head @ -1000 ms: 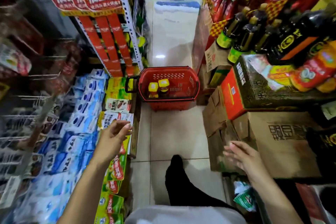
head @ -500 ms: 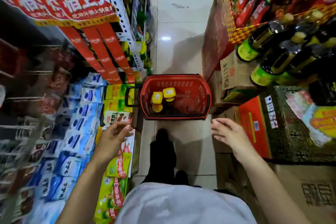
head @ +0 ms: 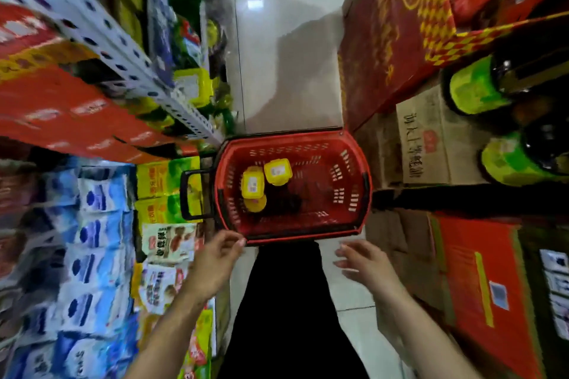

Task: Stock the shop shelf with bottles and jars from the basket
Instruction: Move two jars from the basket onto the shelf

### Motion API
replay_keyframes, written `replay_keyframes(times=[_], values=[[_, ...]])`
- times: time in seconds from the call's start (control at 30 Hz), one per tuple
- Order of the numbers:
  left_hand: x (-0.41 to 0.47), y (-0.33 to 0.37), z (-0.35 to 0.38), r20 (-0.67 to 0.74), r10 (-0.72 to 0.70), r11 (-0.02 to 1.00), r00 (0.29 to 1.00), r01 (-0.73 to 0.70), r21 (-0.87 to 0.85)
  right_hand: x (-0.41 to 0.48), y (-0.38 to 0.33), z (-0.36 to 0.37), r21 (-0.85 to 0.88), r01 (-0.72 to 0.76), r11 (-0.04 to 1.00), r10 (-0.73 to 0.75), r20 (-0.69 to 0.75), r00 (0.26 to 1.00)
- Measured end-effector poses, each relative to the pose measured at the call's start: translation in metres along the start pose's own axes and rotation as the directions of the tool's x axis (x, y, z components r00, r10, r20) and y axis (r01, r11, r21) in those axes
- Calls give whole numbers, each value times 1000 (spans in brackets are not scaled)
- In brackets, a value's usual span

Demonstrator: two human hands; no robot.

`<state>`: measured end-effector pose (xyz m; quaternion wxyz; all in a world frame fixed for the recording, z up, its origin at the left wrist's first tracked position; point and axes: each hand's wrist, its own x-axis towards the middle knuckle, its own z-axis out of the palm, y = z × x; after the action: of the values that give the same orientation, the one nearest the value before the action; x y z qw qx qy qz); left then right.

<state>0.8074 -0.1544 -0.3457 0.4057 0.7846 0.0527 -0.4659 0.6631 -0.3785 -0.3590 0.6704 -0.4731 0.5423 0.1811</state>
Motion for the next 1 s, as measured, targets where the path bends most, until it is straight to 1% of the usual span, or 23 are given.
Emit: replay_keyframes(times=[0.1, 0.17, 0.2, 0.27, 0.33, 0.37, 0.43, 0.5, 0.57, 0.63, 0.7, 0.73, 0.8, 0.9, 0.93, 1.0], values=[[78, -28, 37, 21, -88, 996, 996, 88, 31, 79, 3, 17, 34, -65, 997, 65, 0, 998], [136, -52, 66, 32, -140, 990, 990, 139, 33, 141, 11, 28, 58, -102, 993, 104, -33, 994], [165, -63, 79, 10, -156, 987, 988, 155, 44, 173, 15, 33, 77, -115, 990, 119, -52, 992], [224, -85, 107, -52, -201, 979, 978, 201, 10, 239, 25, 41, 135, -157, 978, 169, -76, 983], [279, -111, 132, -72, -246, 969, 967, 246, -14, 299, 42, 46, 163, -178, 970, 191, -69, 979], [301, -123, 141, -76, -254, 967, 964, 253, -29, 324, 50, 48, 134, -177, 975, 188, -77, 979], [342, -145, 161, -88, -264, 965, 960, 263, -28, 373, 70, 56, 36, -133, 990, 136, -104, 985], [375, -166, 180, -103, -286, 956, 953, 291, 30, 423, 94, 65, -59, -83, 995, 74, -140, 987], [386, -174, 190, -123, -277, 945, 953, 294, 142, 449, 111, 71, -206, -54, 977, 28, -129, 991], [400, -190, 201, -118, -276, 911, 954, 298, 284, 471, 128, 81, -333, -17, 943, -24, -120, 993], [412, -200, 206, -125, -304, 872, 944, 329, 363, 480, 132, 92, -415, 26, 910, -83, -120, 989], [415, -202, 208, -138, -317, 863, 938, 346, 369, 483, 133, 96, -420, 30, 907, -86, -113, 990], [417, -204, 213, -161, -301, 863, 940, 340, 375, 487, 134, 99, -393, 24, 919, -72, -108, 992], [421, -208, 209, -163, -281, 873, 946, 323, 366, 495, 137, 98, -376, -42, 926, 0, -113, 994], [422, -209, 206, -155, -274, 874, 949, 313, 371, 496, 135, 97, -377, -53, 925, 9, -120, 993], [422, -211, 199, -113, -217, 892, 969, 244, 381, 497, 132, 94, -384, -80, 920, 23, -151, 988]])
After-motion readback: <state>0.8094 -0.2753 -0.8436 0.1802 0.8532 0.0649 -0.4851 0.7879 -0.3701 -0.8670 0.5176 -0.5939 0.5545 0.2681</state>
